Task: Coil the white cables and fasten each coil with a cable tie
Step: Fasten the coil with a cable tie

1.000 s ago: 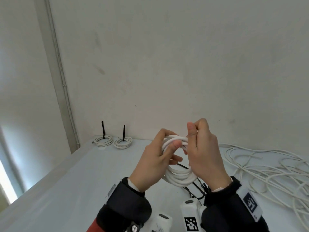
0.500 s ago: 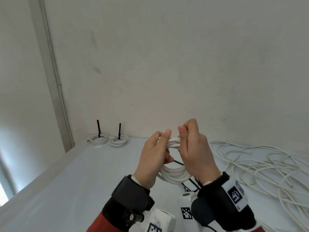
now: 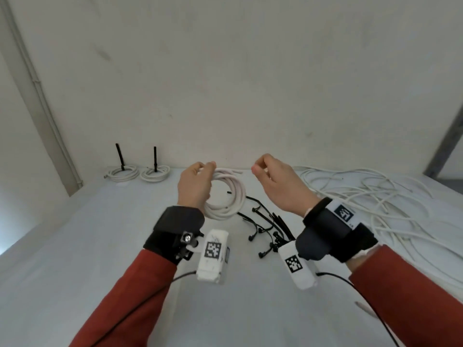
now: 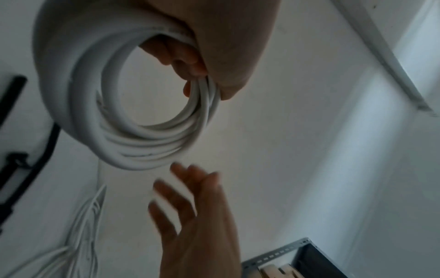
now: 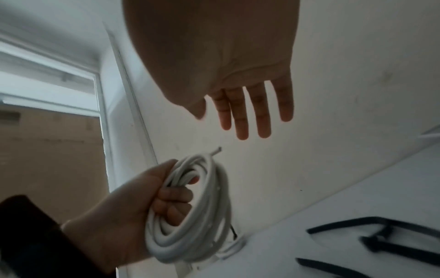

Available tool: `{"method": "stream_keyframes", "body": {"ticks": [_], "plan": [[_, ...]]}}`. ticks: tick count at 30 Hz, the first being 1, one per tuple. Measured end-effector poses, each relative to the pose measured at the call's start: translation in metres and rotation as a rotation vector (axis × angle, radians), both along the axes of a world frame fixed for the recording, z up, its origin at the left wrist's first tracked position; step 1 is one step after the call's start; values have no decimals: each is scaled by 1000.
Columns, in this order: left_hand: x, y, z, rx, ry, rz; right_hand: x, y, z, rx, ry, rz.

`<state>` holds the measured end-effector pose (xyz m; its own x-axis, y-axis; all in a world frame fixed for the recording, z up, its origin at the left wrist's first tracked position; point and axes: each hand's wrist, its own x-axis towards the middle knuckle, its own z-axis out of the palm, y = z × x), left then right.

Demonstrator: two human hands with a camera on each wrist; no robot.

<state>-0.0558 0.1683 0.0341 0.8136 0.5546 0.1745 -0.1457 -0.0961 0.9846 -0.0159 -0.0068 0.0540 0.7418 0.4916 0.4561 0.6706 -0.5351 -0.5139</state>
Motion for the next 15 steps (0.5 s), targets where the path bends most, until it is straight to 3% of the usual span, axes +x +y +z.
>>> {"method": "stream_keyframes", "body": {"ticks": [4, 7, 15], "plan": [[5, 16, -8, 40, -7, 98, 6, -18, -23, -409, -25, -64], [7, 20, -11, 183, -28, 196, 1, -20, -32, -690, -29, -20], [11, 19, -20, 366, -24, 249, -1, 7, -53, -1018, -169, 85]]}}
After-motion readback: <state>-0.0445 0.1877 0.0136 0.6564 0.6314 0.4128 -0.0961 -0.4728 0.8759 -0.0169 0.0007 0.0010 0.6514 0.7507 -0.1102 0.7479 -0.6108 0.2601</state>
